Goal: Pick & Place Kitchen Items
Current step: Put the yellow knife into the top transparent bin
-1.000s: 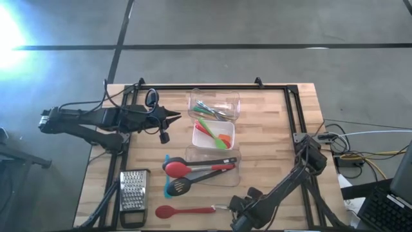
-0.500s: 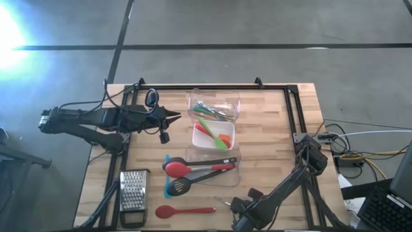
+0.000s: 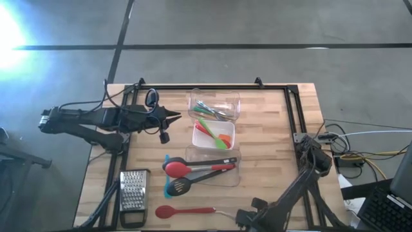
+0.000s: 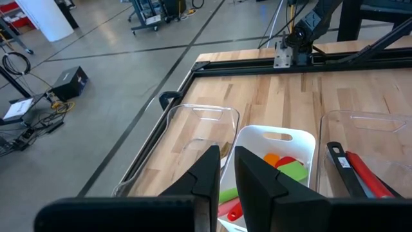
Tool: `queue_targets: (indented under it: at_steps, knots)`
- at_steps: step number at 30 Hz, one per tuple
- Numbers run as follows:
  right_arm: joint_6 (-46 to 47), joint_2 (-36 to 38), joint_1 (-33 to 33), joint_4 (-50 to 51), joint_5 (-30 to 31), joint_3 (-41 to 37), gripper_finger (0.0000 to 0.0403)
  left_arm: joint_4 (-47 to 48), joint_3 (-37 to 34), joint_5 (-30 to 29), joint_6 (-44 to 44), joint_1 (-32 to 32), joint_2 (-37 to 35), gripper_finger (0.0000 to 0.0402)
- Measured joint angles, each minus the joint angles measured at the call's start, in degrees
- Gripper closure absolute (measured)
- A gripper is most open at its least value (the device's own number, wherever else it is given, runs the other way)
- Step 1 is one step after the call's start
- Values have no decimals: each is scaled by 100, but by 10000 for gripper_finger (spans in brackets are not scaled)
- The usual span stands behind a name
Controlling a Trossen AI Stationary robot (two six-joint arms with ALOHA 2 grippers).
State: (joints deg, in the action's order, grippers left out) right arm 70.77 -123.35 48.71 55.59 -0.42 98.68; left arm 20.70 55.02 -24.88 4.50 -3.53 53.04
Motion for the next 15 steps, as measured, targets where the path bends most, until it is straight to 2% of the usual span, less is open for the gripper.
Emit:
queue_targets:
  at_steps: [6, 15]
  knots:
    - [-5, 9, 203, 1091, 796, 931, 357, -1, 0, 0, -1, 0, 0, 351]
    - [608, 69, 393, 2906, 2744, 2113, 357, -1, 0, 0, 1, 2, 0, 351]
